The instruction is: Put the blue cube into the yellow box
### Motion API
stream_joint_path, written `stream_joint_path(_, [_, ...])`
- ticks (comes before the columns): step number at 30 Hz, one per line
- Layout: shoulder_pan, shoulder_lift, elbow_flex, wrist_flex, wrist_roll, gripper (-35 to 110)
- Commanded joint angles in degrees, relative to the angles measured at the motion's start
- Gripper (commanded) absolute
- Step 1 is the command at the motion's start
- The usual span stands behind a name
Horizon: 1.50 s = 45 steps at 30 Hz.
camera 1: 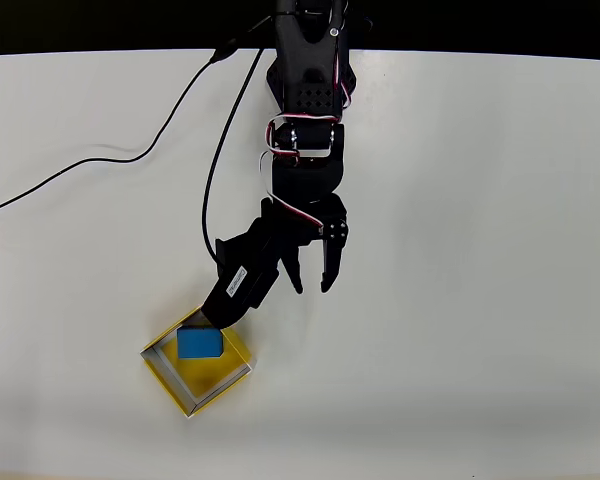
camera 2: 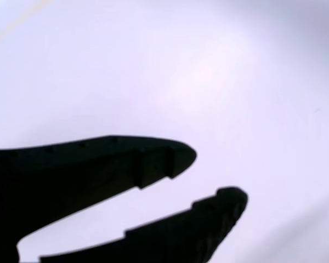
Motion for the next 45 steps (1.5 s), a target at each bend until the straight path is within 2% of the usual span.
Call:
stream_joint_path(1, [-1.8,13.8,6.6,5.6,-1.5,11])
stream_joint_path(12, [2.7,37.9,27.6,21.6,-3.2,9])
stream_joint_path(18, [4.7,40.7,33.8,25.4,-4.0,8])
stream_joint_path(26, [4.8,40.7,33.9,38.8,-5.6,4])
stream_joint_path(29, [4.7,40.8,33.9,39.6,-1.7,4])
stream_joint_path(42, [3.7,40.8,33.9,40.5,2.1,0])
stream_joint_path(45, [4.0,40.8,33.9,41.1,6.3,0])
